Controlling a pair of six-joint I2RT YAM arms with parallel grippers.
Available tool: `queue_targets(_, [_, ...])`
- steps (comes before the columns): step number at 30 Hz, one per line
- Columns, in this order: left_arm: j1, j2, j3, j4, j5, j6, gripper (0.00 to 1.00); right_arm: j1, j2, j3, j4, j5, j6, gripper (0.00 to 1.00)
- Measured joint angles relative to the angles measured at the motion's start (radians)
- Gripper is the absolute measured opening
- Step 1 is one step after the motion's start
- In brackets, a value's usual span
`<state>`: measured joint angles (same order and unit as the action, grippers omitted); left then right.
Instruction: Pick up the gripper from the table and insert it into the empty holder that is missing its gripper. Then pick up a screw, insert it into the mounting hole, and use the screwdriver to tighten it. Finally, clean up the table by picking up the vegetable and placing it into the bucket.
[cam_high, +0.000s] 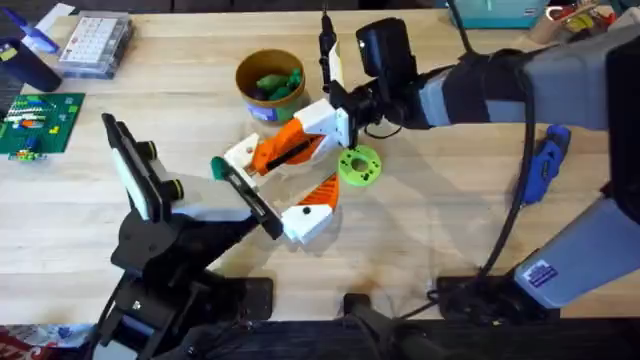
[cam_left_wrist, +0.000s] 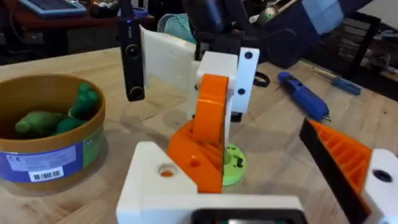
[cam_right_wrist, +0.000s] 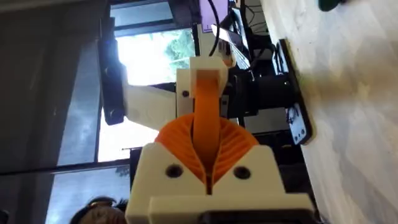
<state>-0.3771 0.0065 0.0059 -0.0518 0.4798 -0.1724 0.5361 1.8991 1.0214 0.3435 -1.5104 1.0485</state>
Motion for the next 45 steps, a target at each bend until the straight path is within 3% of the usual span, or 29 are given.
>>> queue_targets(24, [0.005, 0.000, 0.000, -0.001, -0.028, -0.008, 0.993, 0.048, 0.115, 0.137, 0.001, -0.013, 0.022, 0.012])
queue_targets(45, [0.005, 0.000, 0.000, 0.000, -0.032, -0.007, 0.993, 0.050, 0.117, 0.141, 0.018, -0.013, 0.018, 0.012])
